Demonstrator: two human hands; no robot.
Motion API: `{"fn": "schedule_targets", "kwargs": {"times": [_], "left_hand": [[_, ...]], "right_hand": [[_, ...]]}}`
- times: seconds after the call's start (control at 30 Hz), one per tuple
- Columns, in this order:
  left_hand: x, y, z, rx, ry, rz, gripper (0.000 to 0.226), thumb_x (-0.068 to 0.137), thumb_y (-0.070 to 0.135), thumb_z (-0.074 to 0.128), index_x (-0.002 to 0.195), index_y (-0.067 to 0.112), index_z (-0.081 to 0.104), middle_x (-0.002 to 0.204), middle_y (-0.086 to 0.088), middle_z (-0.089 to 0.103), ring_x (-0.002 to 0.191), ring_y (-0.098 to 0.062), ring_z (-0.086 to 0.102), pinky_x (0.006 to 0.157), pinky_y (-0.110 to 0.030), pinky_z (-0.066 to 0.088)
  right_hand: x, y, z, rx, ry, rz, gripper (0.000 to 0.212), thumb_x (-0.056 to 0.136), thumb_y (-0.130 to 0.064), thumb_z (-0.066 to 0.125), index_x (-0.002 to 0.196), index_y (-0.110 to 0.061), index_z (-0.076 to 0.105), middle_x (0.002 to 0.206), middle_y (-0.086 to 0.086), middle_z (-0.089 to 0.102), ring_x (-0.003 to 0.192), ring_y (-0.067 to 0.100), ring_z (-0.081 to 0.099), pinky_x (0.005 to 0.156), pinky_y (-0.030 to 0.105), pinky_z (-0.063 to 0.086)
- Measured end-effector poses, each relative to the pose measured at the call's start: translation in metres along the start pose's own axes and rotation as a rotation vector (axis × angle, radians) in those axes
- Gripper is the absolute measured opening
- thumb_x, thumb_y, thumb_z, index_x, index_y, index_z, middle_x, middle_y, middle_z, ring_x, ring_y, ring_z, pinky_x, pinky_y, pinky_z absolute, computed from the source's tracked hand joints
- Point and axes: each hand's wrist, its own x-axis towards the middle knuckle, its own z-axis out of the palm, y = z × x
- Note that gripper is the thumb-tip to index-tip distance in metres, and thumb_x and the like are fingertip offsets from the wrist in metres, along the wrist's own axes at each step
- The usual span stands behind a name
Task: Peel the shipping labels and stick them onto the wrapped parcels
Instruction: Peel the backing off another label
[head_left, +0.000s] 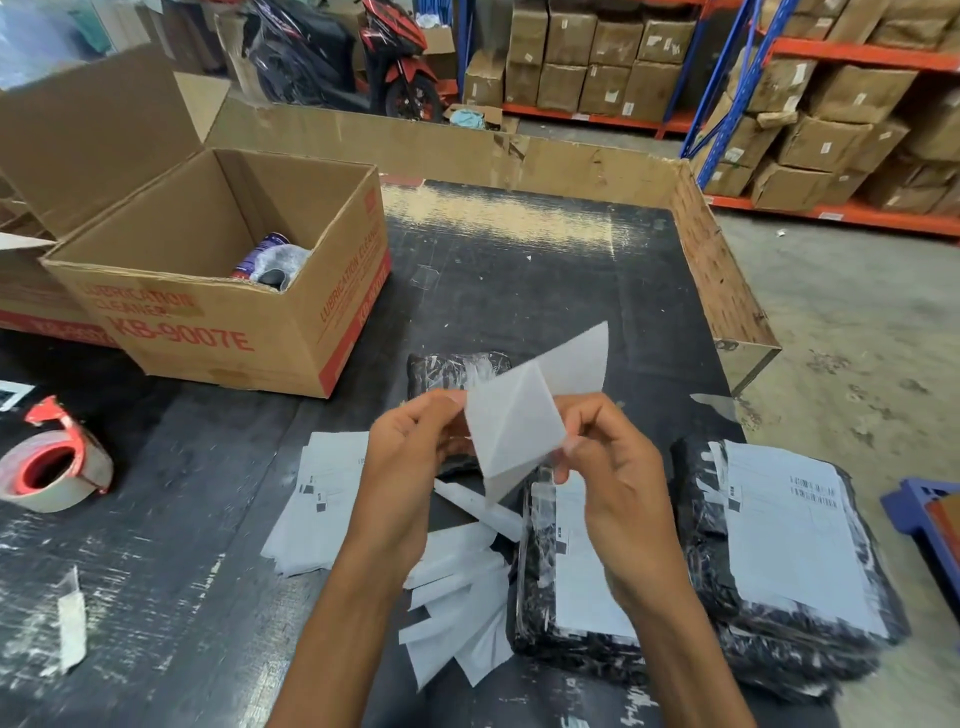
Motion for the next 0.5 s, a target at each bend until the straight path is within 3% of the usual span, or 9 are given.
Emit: {"fn": "schedule_targets", "kwargs": {"times": [0.13,0.23,0.3,0.4,0.5], "left_hand": [[0.016,-0.012,-0.011,-0.065,0.097,-0.11,0.025,0.102,0.017,0.053,0.092,0.009,0.074,0.069,0.004,0.073,0.064,-0.01,0.064,0.064,-0.023,0.051],[0.029,-0.021,-0.024,-0.056,0.161,-0.139,0.028,0.103,0.019,0.05,0.093,0.01,0.074,0.076,0.001,0.077,0.065,-0.009,0.066,0.064,-0.025,0.048],[0.041,-0.026,-0.035,-0.026,0.211,-0.157,0.031,0.104,0.019,0.048,0.088,0.011,0.074,0.072,0.003,0.076,0.062,-0.006,0.066,0.057,-0.02,0.049],[0.062,-0.035,-0.052,0.047,0.289,-0.184,0.029,0.101,0.019,0.053,0.079,0.006,0.066,0.068,0.0,0.064,0.059,-0.01,0.054,0.054,-0.023,0.041],[0.076,-0.037,-0.064,0.058,0.341,-0.184,0.021,0.097,0.016,0.055,0.078,0.008,0.059,0.057,0.004,0.05,0.048,-0.008,0.044,0.047,-0.02,0.035]], "right_hand": [[-0.003,0.006,-0.015,0.324,-0.004,0.246,0.021,0.096,-0.012,0.04,0.077,-0.006,0.047,0.083,-0.005,0.063,0.08,0.015,0.053,0.084,0.037,0.047],[-0.004,0.011,-0.03,0.665,-0.03,0.396,0.031,0.098,-0.011,0.035,0.07,-0.016,0.045,0.092,0.002,0.053,0.102,0.018,0.051,0.098,0.04,0.041],[-0.006,0.011,-0.04,0.868,-0.028,0.478,0.024,0.092,-0.015,0.041,0.069,-0.018,0.046,0.107,0.006,0.06,0.115,0.023,0.055,0.105,0.038,0.043],[-0.01,0.004,-0.048,0.948,0.057,0.524,0.019,0.088,-0.018,0.044,0.072,-0.017,0.056,0.121,0.005,0.071,0.117,0.02,0.066,0.104,0.034,0.052],[-0.014,-0.001,-0.05,0.92,0.158,0.432,0.029,0.096,-0.015,0.035,0.071,-0.019,0.05,0.105,0.001,0.068,0.112,0.018,0.062,0.099,0.032,0.052]]}}
